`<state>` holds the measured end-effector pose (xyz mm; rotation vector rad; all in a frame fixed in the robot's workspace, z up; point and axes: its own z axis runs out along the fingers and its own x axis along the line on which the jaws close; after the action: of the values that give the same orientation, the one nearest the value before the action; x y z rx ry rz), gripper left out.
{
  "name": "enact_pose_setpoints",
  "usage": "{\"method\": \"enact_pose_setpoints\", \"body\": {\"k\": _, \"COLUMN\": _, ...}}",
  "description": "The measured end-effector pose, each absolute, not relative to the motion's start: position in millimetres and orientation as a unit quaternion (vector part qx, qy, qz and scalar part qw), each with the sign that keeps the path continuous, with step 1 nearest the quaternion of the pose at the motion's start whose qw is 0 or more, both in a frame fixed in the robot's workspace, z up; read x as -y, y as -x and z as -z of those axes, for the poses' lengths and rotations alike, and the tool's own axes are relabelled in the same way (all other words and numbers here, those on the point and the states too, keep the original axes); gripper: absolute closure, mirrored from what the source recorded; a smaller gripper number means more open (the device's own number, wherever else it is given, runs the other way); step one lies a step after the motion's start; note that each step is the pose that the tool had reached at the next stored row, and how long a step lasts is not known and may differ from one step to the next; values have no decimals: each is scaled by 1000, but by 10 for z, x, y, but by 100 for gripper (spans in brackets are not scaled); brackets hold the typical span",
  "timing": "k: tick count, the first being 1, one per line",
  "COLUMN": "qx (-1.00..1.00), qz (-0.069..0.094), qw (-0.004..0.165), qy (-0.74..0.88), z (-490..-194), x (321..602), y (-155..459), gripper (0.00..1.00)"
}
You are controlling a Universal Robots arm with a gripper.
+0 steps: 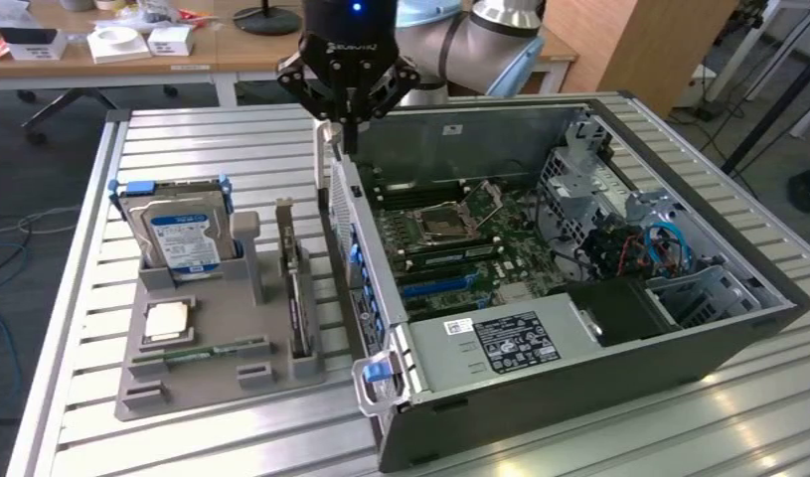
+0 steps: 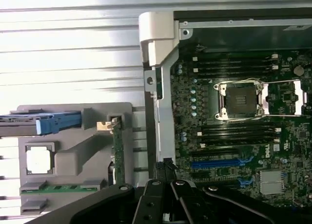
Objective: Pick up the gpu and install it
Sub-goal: 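Reach for the gpu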
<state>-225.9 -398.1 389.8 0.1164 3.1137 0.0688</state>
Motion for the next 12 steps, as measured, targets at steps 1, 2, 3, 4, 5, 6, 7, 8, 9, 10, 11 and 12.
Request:
{"method": "enact_pose_setpoints", "body": {"k": 1, "qx": -999, "qz": -22, "qw": 12, "qy": -37, "z": -3895, "x": 3981, "y": 2304, "gripper": 90}}
{"method": "enact_pose_setpoints", "body": {"k": 2, "qx": -999, "qz": -22, "qw": 13, "qy": -37, "z": -3892, "x": 3980, "y": 2352, "gripper": 90}}
{"method": "enact_pose_setpoints", "body": {"k": 3, "qx": -999, "qz": -22, "qw": 12, "qy": -37, "z": -3889, "x": 3980, "y": 2396, "gripper": 90}}
{"method": "enact_pose_setpoints", "body": {"k": 4, "qx": -999, "qz": -22, "qw": 12, "qy": -37, "z": -3887, "x": 3980, "y": 2441, "gripper": 90}}
{"method": "enact_pose_setpoints", "body": {"k": 5, "qx": -999, "qz": -22, "qw": 12, "qy": -37, "z": -3883, "x": 3980, "y": 2484, "gripper": 90}}
{"method": "enact_pose_setpoints", "body": {"k": 6, "qx": -999, "qz": -22, "qw": 12, "qy": -37, "z": -3880, "x": 3979, "y": 2528, "gripper": 90}}
{"method": "enact_pose_setpoints", "body": {"k": 7, "qx": -999, "qz": -22, "qw": 13, "qy": -37, "z": -3877, "x": 3979, "y": 2572, "gripper": 90}}
{"method": "enact_pose_setpoints", "body": {"k": 8, "qx": -999, "qz": -22, "qw": 12, "qy": -37, "z": -3873, "x": 3978, "y": 2615, "gripper": 90}}
{"method": "enact_pose_setpoints", "body": {"k": 9, "qx": -999, "qz": -22, "qw": 12, "qy": -37, "z": -3870, "x": 3979, "y": 2654, "gripper": 90}}
{"method": "enact_pose_setpoints", "body": {"k": 10, "qx": -999, "qz": -22, "qw": 13, "qy": -37, "z": -3866, "x": 3978, "y": 2691, "gripper": 90}}
{"method": "enact_pose_setpoints", "body": {"k": 11, "qx": -999, "qz": -22, "qw": 12, "qy": -37, "z": -3863, "x": 3978, "y": 2728, "gripper": 90}}
{"method": "enact_pose_setpoints", "body": {"k": 12, "qx": -999, "qz": -22, "qw": 12, "qy": -37, "z": -3859, "x": 3977, "y": 2763, "gripper": 90}}
